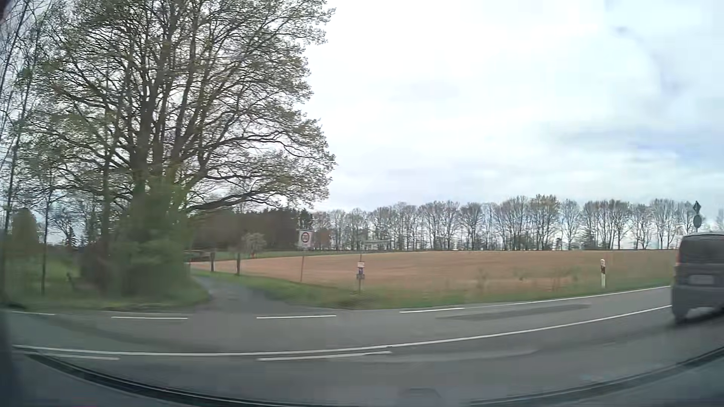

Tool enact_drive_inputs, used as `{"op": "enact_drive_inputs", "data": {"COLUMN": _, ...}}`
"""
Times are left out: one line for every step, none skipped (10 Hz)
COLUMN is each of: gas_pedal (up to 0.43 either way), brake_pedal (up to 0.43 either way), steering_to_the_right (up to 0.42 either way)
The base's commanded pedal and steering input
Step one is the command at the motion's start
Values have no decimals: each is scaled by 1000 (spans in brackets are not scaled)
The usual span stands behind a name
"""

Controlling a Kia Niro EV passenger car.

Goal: Follow the waypoints while adhering to traffic rules and regulations

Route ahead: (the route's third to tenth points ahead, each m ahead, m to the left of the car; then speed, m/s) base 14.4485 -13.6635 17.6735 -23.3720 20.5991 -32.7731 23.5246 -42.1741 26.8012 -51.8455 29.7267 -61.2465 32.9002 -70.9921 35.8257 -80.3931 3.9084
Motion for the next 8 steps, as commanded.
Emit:
{"op": "enact_drive_inputs", "data": {"gas_pedal": 378, "brake_pedal": 0, "steering_to_the_right": 572}}
{"op": "enact_drive_inputs", "data": {"gas_pedal": 378, "brake_pedal": 0, "steering_to_the_right": 589}}
{"op": "enact_drive_inputs", "data": {"gas_pedal": 378, "brake_pedal": 6, "steering_to_the_right": 593}}
{"op": "enact_drive_inputs", "data": {"gas_pedal": 378, "brake_pedal": 0, "steering_to_the_right": 594}}
{"op": "enact_drive_inputs", "data": {"gas_pedal": 378, "brake_pedal": 0, "steering_to_the_right": 594}}
{"op": "enact_drive_inputs", "data": {"gas_pedal": 378, "brake_pedal": 0, "steering_to_the_right": 592}}
{"op": "enact_drive_inputs", "data": {"gas_pedal": 378, "brake_pedal": 0, "steering_to_the_right": 585}}
{"op": "enact_drive_inputs", "data": {"gas_pedal": 378, "brake_pedal": 0, "steering_to_the_right": 573}}
